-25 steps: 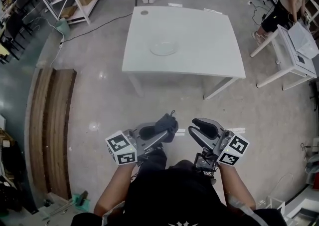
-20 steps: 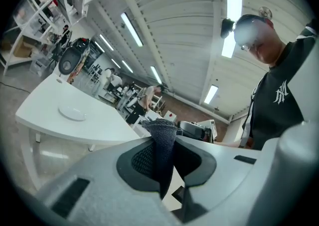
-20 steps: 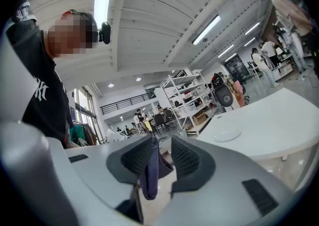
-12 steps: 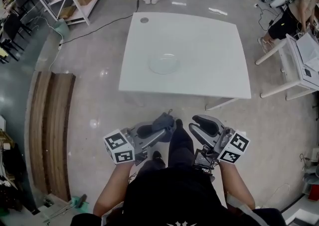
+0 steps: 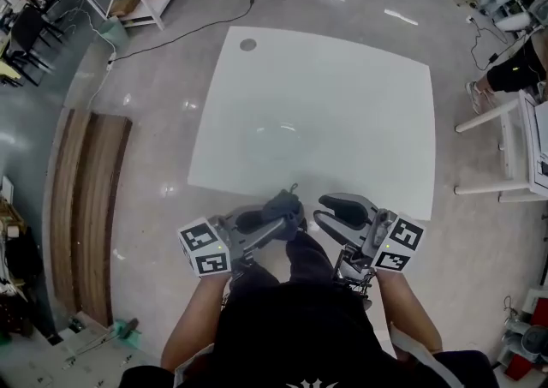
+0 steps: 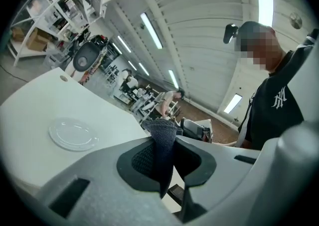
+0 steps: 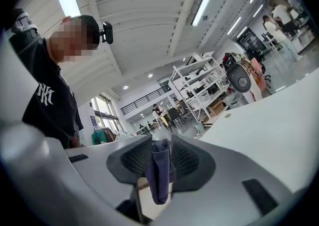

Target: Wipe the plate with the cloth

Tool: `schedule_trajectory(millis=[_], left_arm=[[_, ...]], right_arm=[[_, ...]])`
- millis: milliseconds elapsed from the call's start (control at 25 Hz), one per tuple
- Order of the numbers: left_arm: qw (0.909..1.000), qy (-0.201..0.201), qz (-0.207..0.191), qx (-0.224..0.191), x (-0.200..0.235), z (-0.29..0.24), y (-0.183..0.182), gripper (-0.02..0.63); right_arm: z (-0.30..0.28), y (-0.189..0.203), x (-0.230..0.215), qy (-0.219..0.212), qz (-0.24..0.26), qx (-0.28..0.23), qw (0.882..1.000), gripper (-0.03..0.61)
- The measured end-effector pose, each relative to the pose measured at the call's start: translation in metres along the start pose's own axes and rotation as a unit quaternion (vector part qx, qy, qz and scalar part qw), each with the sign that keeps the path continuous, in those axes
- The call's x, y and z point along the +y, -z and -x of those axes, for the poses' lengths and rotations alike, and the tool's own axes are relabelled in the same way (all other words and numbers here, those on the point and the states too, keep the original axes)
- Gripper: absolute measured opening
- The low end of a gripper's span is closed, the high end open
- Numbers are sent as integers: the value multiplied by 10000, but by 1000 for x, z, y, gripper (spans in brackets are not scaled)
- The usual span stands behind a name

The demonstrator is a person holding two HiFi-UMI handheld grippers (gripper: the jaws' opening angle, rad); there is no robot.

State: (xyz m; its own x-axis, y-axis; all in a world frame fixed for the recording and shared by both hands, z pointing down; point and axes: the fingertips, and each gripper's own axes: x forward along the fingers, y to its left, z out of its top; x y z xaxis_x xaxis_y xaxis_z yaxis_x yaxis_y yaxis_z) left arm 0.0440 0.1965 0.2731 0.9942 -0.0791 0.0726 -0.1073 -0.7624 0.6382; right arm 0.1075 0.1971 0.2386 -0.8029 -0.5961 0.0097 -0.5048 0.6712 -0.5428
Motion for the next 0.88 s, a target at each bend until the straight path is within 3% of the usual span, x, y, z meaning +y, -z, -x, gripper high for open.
schedule_trajectory(millis=[280, 520, 880], left_arm=[[9983, -507, 287, 8, 57, -12, -8, 51], [9960, -656, 608, -88, 108, -18, -18, 51], [9915, -615, 1148, 25, 192, -32, -28, 51]], right_arm=[[-22, 4, -55, -219, -276, 166, 9992, 104], [-50, 8, -94, -182, -577, 341, 9976, 117], [-90, 18, -180, 577, -1011, 986, 9883, 124]])
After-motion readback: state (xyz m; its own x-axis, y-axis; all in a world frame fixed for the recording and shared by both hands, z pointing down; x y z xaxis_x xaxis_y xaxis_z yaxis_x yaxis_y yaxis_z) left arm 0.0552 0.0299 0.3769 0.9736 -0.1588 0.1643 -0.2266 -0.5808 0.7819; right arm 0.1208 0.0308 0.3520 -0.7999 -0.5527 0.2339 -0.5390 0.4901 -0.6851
